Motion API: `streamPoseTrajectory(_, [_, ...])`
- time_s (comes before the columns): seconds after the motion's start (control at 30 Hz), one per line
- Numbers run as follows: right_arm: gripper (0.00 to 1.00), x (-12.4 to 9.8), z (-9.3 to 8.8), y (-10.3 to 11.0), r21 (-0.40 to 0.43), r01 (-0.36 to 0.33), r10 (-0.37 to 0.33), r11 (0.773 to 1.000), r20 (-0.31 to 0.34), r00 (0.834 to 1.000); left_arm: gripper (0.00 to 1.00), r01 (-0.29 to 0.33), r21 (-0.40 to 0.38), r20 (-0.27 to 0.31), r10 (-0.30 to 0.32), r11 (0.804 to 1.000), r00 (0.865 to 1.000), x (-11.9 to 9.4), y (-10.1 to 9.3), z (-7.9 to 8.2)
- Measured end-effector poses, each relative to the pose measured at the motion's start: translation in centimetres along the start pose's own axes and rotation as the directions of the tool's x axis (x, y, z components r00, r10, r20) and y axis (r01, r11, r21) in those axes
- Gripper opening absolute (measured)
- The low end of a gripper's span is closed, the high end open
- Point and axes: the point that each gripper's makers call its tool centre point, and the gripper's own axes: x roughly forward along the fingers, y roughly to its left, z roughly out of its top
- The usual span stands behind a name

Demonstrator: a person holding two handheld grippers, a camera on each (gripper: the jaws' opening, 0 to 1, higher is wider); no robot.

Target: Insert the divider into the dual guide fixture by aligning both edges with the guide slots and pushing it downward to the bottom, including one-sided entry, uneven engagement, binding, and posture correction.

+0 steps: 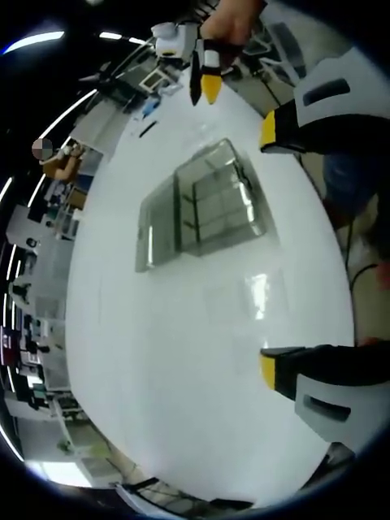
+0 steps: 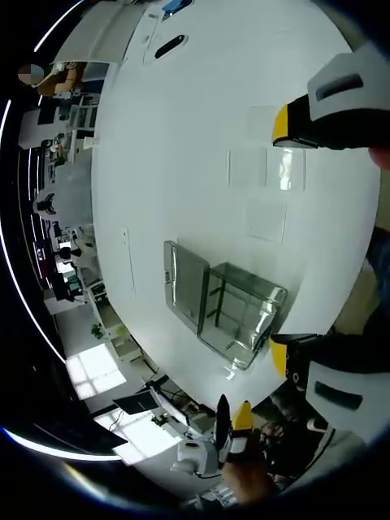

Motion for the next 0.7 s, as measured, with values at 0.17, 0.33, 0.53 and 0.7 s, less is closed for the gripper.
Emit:
streamPoseTrajectory(0.17, [0.93,-0.03,-0.05,-0.07,0.002,-0.002,0.002,1.000,0.000,1.000,0.97,0.006,0.003,-0.001,-0.006,1.000,1.000,0.00,-0.25,0.05])
streamPoseTrajectory(0.33, [0.93,-0.07,-0.13,-0.15,0.002,-0.006,0.006,1.000,0.000,1.000,0.97,0.006,0.004,0.000,-0.006,1.000,1.000,0.01,-0.43,0.06])
streamPoseTrajectory(0.53, [0.92,-0.11,-0.19,-0.35,-0.003,-0.008,0.008,1.000,0.000,1.000,0.96,0.008,0.006,-0.006,-0.008,1.000,1.000,0.01,-0.68,-0.22])
streamPoseTrajectory(0.7, [0.92,-0.15,-0.30,-0.42,-0.003,-0.014,0.014,1.000,0.000,1.000,0.96,0.008,0.010,-0.009,-0.008,1.000,1.000,-0.04,-0.89,-0.28])
